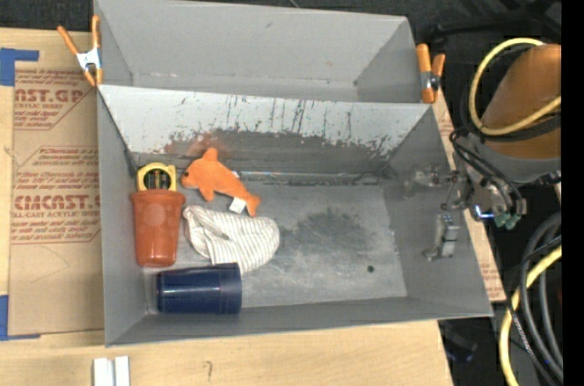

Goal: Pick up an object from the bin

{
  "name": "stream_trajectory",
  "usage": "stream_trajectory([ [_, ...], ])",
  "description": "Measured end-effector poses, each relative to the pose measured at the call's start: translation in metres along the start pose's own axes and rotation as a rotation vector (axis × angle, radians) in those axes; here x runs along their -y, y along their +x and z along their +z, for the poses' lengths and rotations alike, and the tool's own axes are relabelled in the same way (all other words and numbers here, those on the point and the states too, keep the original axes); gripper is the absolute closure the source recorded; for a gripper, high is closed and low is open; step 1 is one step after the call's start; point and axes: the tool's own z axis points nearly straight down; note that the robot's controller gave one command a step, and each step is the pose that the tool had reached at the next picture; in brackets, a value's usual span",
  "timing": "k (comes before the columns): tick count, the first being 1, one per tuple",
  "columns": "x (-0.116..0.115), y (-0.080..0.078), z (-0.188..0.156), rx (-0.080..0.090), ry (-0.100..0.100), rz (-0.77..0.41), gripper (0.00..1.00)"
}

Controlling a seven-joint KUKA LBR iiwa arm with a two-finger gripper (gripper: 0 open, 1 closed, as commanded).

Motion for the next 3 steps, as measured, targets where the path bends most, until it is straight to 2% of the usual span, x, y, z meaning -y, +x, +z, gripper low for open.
stream_trajectory([
  [1, -0.001, -0.002, -0.005, 0.008, 0.002, -0.002, 0.0],
  [2, -0.024, -0.008, 0.048, 0.014, 0.003, 0.005, 0.0],
  [3, -0.067, -0.025, 0.089, 0.006, 0.0, 0.05, 0.0],
])
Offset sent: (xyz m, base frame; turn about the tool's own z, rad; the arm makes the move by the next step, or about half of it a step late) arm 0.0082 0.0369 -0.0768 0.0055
